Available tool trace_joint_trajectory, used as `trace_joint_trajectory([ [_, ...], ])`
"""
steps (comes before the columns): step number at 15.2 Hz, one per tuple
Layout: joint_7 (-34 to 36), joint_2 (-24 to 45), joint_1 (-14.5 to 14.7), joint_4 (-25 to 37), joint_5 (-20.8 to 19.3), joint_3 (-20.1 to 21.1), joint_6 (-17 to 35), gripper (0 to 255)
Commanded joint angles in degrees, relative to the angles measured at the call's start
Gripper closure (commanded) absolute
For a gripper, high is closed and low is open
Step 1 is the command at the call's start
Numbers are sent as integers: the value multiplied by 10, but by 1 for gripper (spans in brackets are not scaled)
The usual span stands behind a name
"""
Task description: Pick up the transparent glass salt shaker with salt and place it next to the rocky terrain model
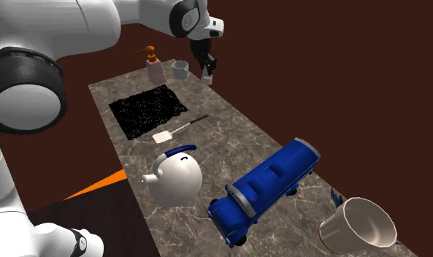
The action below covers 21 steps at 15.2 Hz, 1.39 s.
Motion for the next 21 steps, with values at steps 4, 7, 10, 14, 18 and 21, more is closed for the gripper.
trace_joint_trajectory([
  [4,37,38,30,43,-16,4,-4,255],
  [7,37,38,29,20,-16,4,19,255],
  [10,36,39,29,-1,-16,4,41,255],
  [14,36,43,28,-26,-16,3,70,255],
  [18,36,49,28,-47,-17,3,98,255],
  [21,36,55,28,-62,-18,3,118,255],
])
